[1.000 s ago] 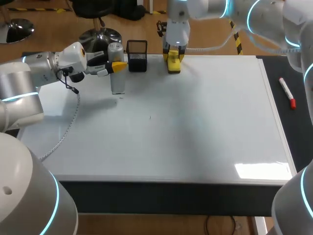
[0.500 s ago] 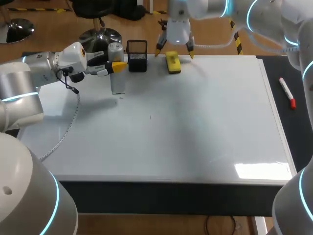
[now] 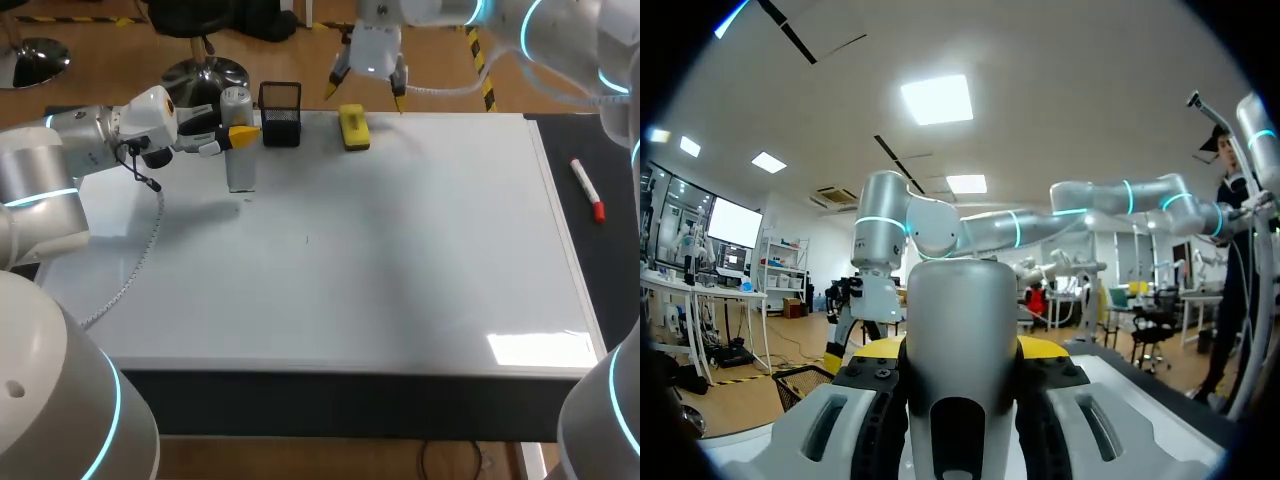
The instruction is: Pick up the inspection probe, press it on each red-marked spot on the whiteboard one by one, put down the probe, pick up the eraser, and wipe off all the red marks.
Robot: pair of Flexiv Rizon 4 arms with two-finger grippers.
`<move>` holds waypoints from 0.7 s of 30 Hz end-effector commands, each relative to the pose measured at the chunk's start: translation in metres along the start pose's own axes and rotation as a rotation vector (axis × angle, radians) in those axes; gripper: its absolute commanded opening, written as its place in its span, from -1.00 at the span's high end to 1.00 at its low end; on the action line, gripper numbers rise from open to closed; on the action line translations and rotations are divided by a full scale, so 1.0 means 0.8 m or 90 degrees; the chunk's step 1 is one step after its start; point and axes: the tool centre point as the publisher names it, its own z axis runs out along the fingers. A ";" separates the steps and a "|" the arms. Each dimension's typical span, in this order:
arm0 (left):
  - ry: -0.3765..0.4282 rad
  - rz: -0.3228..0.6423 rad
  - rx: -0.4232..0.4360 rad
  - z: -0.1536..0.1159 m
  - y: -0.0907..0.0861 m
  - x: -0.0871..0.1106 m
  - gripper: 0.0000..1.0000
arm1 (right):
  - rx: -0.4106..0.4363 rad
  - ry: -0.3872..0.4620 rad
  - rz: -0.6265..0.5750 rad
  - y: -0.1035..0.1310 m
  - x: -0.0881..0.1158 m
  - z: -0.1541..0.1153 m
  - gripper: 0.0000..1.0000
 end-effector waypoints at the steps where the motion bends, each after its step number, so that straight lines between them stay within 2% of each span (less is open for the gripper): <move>1: 0.000 0.001 0.001 0.001 0.000 0.000 1.00 | 0.069 -0.046 0.012 0.039 0.024 -0.036 -1.00; 7: 0.000 0.001 0.001 0.001 0.000 0.000 1.00 | 0.081 -0.087 0.038 0.053 0.032 -0.056 -1.00; 12: 0.000 0.001 0.001 0.001 0.000 0.000 1.00 | 0.093 -0.094 0.079 0.069 0.037 -0.070 -1.00; 14: 0.000 0.001 0.001 0.001 0.000 0.000 1.00 | 0.090 -0.121 0.077 0.074 0.038 -0.075 -1.00; 21: 0.000 0.001 0.001 0.001 0.000 0.000 1.00 | 0.093 -0.157 0.133 0.094 0.040 -0.097 -1.00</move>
